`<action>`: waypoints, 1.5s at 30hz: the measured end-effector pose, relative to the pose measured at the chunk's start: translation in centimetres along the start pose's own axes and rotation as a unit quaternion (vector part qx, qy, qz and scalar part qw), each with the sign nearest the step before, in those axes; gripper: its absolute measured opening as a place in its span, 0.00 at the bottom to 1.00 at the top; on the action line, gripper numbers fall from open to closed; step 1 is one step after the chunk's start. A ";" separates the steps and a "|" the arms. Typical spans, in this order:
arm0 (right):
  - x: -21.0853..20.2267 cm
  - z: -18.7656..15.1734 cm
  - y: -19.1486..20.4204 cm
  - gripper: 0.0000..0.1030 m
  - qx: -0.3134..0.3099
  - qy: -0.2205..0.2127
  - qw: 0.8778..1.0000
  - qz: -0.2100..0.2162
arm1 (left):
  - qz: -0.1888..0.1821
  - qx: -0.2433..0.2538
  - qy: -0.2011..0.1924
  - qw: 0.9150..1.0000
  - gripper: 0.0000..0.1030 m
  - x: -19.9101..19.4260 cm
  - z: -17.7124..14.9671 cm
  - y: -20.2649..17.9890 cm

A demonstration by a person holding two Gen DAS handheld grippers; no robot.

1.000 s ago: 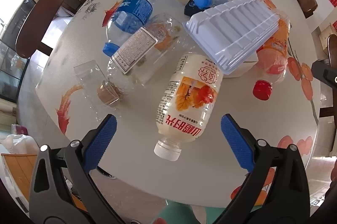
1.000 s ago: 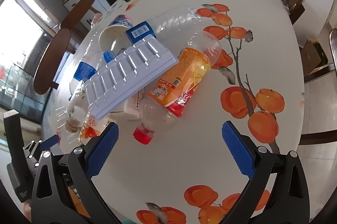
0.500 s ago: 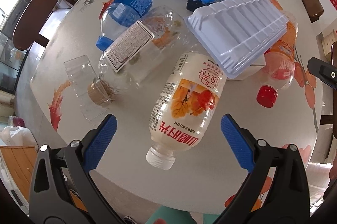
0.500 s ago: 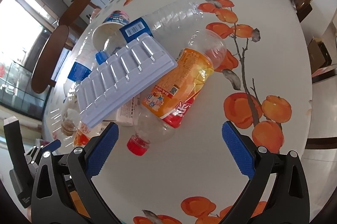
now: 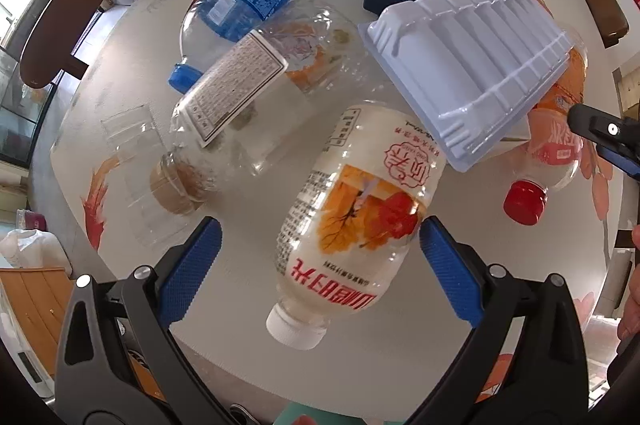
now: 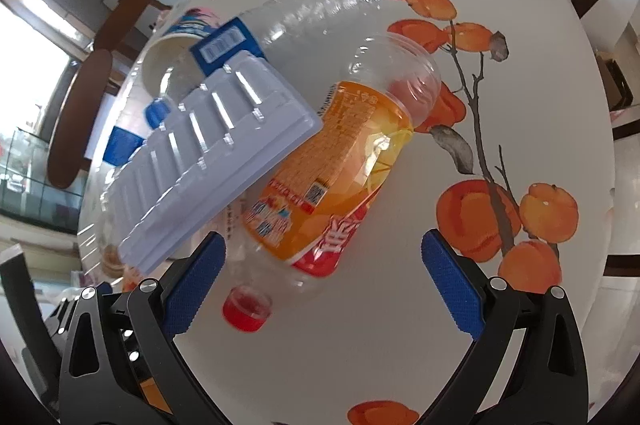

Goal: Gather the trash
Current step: 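Close the left tool on the white bottle while the right tool grasps the orange bottle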

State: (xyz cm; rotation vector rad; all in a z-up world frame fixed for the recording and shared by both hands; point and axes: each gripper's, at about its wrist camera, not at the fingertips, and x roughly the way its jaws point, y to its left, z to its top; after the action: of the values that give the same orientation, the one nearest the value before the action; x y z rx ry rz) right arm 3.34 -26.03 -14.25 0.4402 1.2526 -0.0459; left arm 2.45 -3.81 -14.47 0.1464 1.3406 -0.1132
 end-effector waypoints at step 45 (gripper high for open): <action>1.1 -1.8 -1.9 0.66 0.005 0.078 0.997 0.022 | -0.046 -0.024 0.038 0.998 0.63 2.8 -3.6 0.2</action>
State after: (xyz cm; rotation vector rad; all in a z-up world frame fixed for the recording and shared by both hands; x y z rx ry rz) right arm 1.52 -26.90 -16.25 0.4862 1.3971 0.0197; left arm -0.31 -3.01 -17.95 0.0485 1.4259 -0.1548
